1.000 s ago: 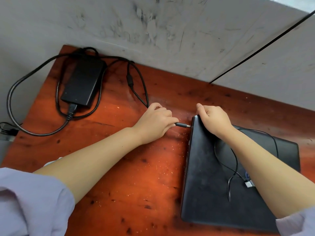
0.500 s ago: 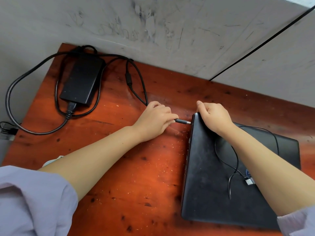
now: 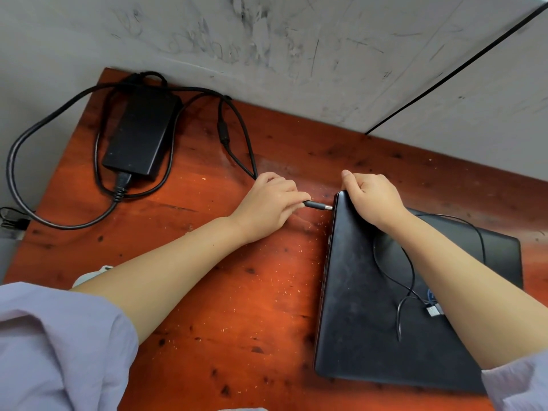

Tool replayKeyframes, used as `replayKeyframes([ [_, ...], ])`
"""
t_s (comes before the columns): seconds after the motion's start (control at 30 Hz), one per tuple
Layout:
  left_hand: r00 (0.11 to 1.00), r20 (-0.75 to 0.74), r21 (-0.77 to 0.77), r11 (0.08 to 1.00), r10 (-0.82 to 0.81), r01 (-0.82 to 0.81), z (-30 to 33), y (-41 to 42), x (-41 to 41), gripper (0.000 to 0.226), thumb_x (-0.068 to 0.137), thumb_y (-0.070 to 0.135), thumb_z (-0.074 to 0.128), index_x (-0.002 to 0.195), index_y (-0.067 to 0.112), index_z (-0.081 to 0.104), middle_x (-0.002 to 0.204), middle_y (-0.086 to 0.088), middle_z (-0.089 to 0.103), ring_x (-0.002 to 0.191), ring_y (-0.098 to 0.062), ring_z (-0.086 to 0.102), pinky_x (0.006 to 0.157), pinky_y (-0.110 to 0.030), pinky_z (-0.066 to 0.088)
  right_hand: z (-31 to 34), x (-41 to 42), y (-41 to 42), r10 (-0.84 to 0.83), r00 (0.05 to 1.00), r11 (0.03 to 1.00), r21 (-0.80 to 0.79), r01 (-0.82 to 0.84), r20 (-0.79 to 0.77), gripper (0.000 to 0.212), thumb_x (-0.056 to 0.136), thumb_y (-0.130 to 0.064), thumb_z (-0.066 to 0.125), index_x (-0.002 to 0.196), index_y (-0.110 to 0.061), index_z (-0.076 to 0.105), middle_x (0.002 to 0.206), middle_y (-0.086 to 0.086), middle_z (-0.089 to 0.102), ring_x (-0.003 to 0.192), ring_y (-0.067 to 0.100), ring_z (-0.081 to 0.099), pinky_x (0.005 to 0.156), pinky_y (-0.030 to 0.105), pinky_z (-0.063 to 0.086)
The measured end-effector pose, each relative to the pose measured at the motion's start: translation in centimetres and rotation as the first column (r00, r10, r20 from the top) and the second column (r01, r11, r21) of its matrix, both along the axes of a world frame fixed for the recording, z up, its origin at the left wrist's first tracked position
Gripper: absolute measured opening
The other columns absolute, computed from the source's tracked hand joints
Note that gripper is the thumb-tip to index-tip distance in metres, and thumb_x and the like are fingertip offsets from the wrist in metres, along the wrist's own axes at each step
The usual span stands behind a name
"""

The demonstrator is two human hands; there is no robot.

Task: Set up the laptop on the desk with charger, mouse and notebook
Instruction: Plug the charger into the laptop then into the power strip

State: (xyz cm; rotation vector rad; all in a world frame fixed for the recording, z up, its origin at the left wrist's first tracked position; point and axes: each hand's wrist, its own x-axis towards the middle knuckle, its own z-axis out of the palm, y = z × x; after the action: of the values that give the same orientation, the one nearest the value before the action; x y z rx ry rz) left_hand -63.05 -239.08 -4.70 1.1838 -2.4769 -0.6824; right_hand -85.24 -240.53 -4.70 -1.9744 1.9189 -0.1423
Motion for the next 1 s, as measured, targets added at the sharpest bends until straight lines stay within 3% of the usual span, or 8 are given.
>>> replayKeyframes([
  [0.17,0.999,-0.007,0.046,0.998,0.037,-0.036,-0.2,0.1,-0.2,0.021,0.092,0.015,0.053,0.107,0.011,0.067,0.086,-0.012,0.064,0.088,-0.030,0.055,0.099,-0.041,0.032,0.1,0.0,0.1,-0.004,1.000,1.000,-0.004,0.004,0.012,0.052,0.096,-0.041,0.026,0.053,-0.014,0.037,0.051,0.001,0.047,0.051,0.011,0.042,0.048,0.024,0.027],
  [0.4,0.998,-0.033,0.070,0.997,0.044,-0.041,-0.1,0.3,-0.1,0.021,0.092,0.015,0.053,0.107,0.011,0.067,0.085,-0.012,0.063,0.088,-0.030,0.055,0.099,-0.041,0.031,0.2,0.1,0.2,0.005,1.000,1.000,-0.012,-0.005,0.026,0.056,0.096,-0.041,0.027,0.063,-0.002,0.050,0.059,0.011,0.056,0.063,0.029,0.049,0.054,0.034,0.028],
  [0.6,0.999,-0.031,0.055,0.998,0.025,-0.023,0.2,0.3,-0.1,0.020,0.092,0.015,0.053,0.106,0.011,0.067,0.084,-0.013,0.062,0.086,-0.030,0.055,0.098,-0.041,0.032,0.4,0.3,0.3,-0.001,1.000,1.000,-0.003,0.001,0.029,0.054,0.096,-0.041,0.026,0.057,-0.007,0.042,0.055,0.009,0.052,0.061,0.029,0.048,0.051,0.033,0.029],
  [0.77,1.000,-0.016,0.036,0.999,0.000,0.000,0.2,0.3,-0.2,0.020,0.091,0.014,0.054,0.105,0.010,0.067,0.082,-0.014,0.061,0.084,-0.030,0.056,0.096,-0.043,0.035,0.3,0.4,0.3,0.004,1.000,1.000,0.011,-0.004,0.021,0.057,0.097,-0.041,0.025,0.065,-0.001,0.050,0.063,0.014,0.059,0.065,0.031,0.052,0.056,0.034,0.032],
  [1.0,0.999,-0.036,0.031,0.999,0.018,-0.017,0.2,0.4,0.0,0.020,0.091,0.013,0.054,0.106,0.010,0.067,0.083,-0.012,0.062,0.085,-0.030,0.055,0.098,-0.041,0.033,1.1,0.3,0.3,-0.006,0.999,1.000,0.011,0.005,0.038,0.053,0.097,-0.040,0.026,0.057,-0.007,0.042,0.056,0.008,0.052,0.061,0.029,0.049,0.051,0.031,0.030],
])
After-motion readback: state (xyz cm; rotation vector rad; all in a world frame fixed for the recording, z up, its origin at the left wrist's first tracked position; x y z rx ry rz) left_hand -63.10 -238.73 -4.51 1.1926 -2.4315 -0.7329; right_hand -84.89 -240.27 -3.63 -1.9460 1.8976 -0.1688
